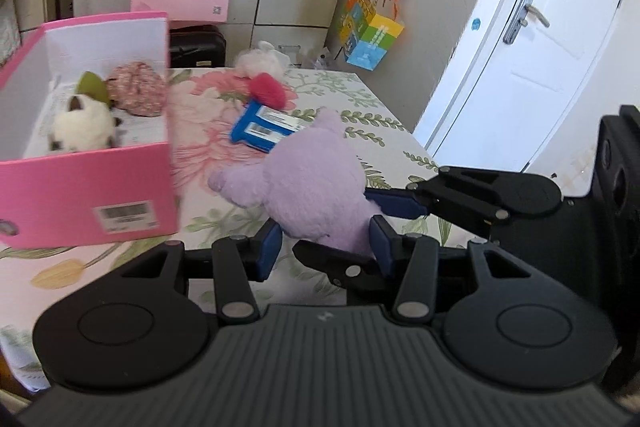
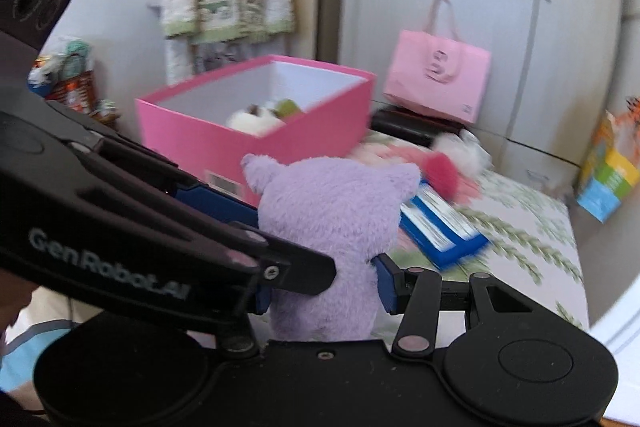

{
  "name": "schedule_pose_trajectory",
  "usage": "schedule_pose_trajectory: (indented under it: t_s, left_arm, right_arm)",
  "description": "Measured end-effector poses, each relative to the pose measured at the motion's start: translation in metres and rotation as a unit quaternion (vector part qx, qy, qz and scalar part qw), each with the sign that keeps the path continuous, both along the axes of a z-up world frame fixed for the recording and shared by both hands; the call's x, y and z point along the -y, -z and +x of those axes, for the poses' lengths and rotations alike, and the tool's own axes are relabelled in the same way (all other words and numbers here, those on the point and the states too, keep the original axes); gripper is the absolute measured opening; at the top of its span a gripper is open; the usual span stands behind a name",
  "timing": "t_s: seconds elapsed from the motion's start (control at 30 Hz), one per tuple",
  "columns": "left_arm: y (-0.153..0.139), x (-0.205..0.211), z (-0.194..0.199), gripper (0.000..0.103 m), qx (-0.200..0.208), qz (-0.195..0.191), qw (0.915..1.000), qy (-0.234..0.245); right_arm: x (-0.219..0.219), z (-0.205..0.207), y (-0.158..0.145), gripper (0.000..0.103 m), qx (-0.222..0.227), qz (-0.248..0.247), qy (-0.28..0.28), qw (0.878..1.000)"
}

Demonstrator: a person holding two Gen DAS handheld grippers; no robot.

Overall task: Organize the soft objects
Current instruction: 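Carry the purple plush toy with both tools over the pink box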

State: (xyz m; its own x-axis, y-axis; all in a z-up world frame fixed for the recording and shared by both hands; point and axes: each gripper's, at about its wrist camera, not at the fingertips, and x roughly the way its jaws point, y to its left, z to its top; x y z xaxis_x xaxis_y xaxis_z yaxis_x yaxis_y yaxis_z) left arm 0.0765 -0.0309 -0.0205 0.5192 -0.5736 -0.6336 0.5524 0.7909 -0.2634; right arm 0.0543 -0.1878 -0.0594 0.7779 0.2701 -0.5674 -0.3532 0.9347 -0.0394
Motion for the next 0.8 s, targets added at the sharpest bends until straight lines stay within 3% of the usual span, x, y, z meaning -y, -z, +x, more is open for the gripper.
schedule_pose_trajectory:
  t_s: [0.37,0.57,0.8]
  left_arm:
    - [-0.041,-0.071,-0.012,0.048,0.023,-0.012,0.9990,-0.038]
    - [-0.060,-0.104,0.003,0.048,0.015,-0.025,0.9982,-0.052]
    - [-0.078,-0.118,0.029,0.047,0.051,-0.010,0.9956,-0.078]
  right_arm:
    - [-0.059,0.001,-0.045,0.056,0.015,0.012,-0.082,0.996]
    - [-0.081,0.014,-0.061,0.056,0.028,0.013,-0.119,0.992]
    - [-0.102,0.049,-0.077,0.056,0.043,0.033,-0.129,0.990]
